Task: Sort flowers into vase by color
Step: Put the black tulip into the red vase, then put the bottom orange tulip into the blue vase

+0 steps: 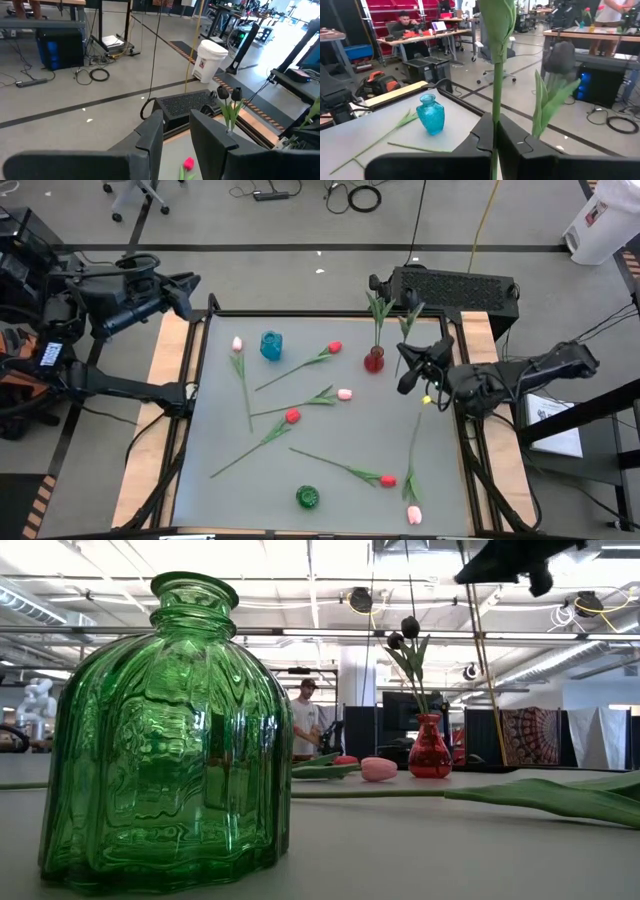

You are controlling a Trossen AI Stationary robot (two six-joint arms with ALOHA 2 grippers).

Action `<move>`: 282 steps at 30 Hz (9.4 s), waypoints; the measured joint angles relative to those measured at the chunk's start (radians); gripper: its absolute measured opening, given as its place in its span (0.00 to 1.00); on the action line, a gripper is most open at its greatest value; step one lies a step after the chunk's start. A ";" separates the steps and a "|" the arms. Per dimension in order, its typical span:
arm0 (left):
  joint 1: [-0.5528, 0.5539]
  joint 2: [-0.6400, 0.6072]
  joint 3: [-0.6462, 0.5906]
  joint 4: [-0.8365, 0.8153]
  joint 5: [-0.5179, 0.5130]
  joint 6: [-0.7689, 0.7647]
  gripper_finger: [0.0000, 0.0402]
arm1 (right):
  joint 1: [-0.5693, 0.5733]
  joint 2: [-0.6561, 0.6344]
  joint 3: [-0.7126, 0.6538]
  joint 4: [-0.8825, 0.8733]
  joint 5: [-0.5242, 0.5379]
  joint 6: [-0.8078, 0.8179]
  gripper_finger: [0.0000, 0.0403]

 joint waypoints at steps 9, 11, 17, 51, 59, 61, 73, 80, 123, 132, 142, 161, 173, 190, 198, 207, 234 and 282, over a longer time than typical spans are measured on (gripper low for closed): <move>0.000 0.005 0.000 0.000 0.000 -0.001 0.26 | -0.215 0.002 0.000 0.144 -0.216 -0.147 0.00; 0.000 0.007 0.000 0.001 0.000 -0.001 0.26 | -0.259 0.007 0.000 0.144 -0.261 -0.147 0.00; 0.000 0.013 0.000 0.001 0.000 0.000 0.26 | -0.367 0.061 0.000 0.199 -0.380 -0.156 0.00; 0.000 0.021 0.000 0.000 0.000 0.007 0.26 | -0.553 0.355 0.000 0.310 -0.531 -0.156 0.00; 0.000 0.021 0.000 0.000 0.000 0.003 0.26 | -0.552 0.362 0.000 0.306 -0.529 -0.162 0.05; 0.000 0.021 0.000 0.000 0.000 0.002 0.26 | -0.552 0.362 0.000 0.306 -0.529 -0.161 0.06; 0.000 0.021 0.000 0.000 0.000 0.001 0.26 | -0.548 0.356 0.000 0.238 -0.591 -0.127 0.31; 0.000 0.021 0.000 0.000 0.005 0.000 0.26 | -0.528 0.275 0.000 0.163 -0.613 -0.101 0.47; -0.001 0.087 0.000 0.001 0.373 -0.004 0.26 | -0.046 0.034 0.000 -0.067 -0.792 0.340 0.52; -0.107 0.219 0.000 0.002 0.622 0.003 0.26 | 0.031 0.035 0.000 -0.116 -0.792 0.371 0.52; -0.288 0.400 0.000 0.077 0.630 0.036 0.26 | 0.054 0.035 0.000 -0.191 -0.792 0.417 0.52; -0.518 0.658 0.000 0.373 0.630 0.145 0.26 | 0.105 0.035 0.000 -0.356 -0.792 0.483 0.52; -0.599 0.817 0.000 0.534 0.627 0.359 0.26 | 0.105 0.035 0.000 -0.360 -0.792 0.479 0.52; -0.598 1.050 0.000 0.515 0.602 0.342 0.26 | 0.105 0.035 0.000 -0.360 -0.792 0.474 0.52; -0.596 1.116 0.000 0.519 0.595 0.342 0.26 | 0.105 0.034 0.000 -0.359 -0.792 0.474 0.52; -0.592 1.184 0.000 0.525 0.591 0.341 0.26 | 0.105 0.035 0.000 -0.357 -0.790 0.474 0.52; -0.581 1.278 0.000 0.576 0.576 0.340 0.26 | 0.104 0.072 0.001 -0.335 -0.782 0.475 0.52; -0.578 1.332 0.000 0.578 0.578 0.253 0.03 | 0.104 0.075 0.001 -0.337 -0.783 0.463 0.52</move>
